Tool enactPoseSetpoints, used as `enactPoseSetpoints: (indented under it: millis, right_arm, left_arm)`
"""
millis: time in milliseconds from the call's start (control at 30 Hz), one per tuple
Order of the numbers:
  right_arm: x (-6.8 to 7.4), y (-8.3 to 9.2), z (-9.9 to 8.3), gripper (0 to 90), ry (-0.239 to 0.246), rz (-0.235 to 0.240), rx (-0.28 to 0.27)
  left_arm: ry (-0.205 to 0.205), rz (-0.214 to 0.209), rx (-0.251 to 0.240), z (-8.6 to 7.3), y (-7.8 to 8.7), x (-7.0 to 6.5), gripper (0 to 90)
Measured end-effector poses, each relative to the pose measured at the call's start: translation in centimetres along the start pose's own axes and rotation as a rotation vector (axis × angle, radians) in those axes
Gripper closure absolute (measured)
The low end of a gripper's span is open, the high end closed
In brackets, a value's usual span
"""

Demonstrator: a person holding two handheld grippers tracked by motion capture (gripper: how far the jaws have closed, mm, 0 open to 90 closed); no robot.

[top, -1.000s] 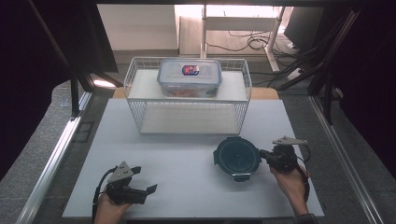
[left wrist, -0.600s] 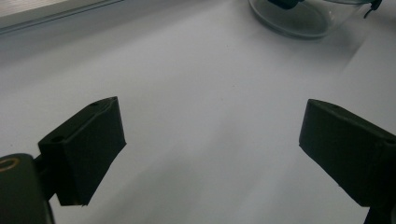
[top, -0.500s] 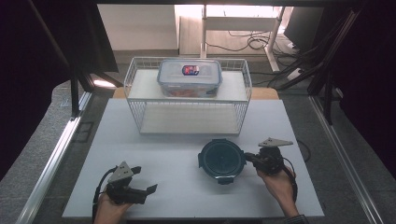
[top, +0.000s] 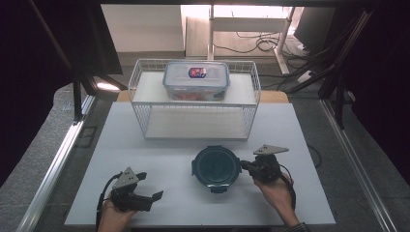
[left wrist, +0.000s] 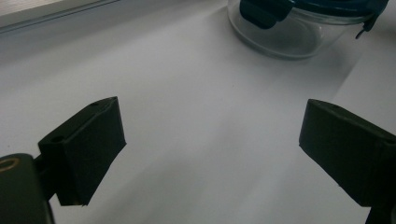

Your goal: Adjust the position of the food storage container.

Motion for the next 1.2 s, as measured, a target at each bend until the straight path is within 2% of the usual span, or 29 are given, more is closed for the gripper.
enactPoseSetpoints:
  millis: [300,633,733,800,900,967,1067,1133,1167,1200]
  right_arm:
    - [2.2,-1.6,0.6,89.9,0.033,0.028,-0.003]
    - [4.0,-2.5,0.9,89.9,0.069,0.053,0.003]
    - [4.7,-2.7,1.0,89.9,0.095,0.035,0.008]
    - [4.8,-2.8,1.0,89.7,0.117,0.026,0.009]
    - [4.6,-2.7,0.9,89.1,0.12,0.033,0.005]
    - [4.7,-2.3,0.7,83.9,0.131,0.021,-0.01]
    - [4.8,-1.2,0.5,71.1,0.16,0.02,-0.05]
    - [4.8,-0.5,0.2,59.2,0.165,0.029,-0.072]
    - [4.8,0.0,-0.1,51.4,0.175,0.051,-0.083]
    - [4.8,0.0,-0.1,51.4,0.175,0.051,-0.083]
  left_arm:
    - [0.001,-0.001,0.001,0.0,0.0,0.0,6.3]
    - [0.0,-0.001,0.0,0.0,0.0,0.0,6.3]
    - [-0.001,-0.002,0.001,0.0,0.1,0.0,6.3]
    - [-0.002,-0.001,-0.001,0.0,0.1,-0.1,6.3]
    - [-0.007,0.004,-0.001,0.0,0.3,0.0,6.3]
    - [-0.004,0.006,-0.002,-0.1,0.5,0.0,6.3]
    - [0.007,0.008,0.011,-0.1,0.7,0.1,6.4]
    - [0.009,0.007,0.012,0.0,0.8,0.1,6.4]
    - [0.007,0.009,0.011,0.0,0.8,0.1,6.3]
    - [0.005,0.012,0.012,0.0,0.8,0.0,6.3]
Point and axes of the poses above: each handheld gripper's, and its own axes: y roughly backward along the jaws, z roughly out of its top, x roughly to its left, the point moved 1 cm from there along -y, roughly forward along the jaws, and after that the axes turned 6 degrees about z, right-handed, at the moved point
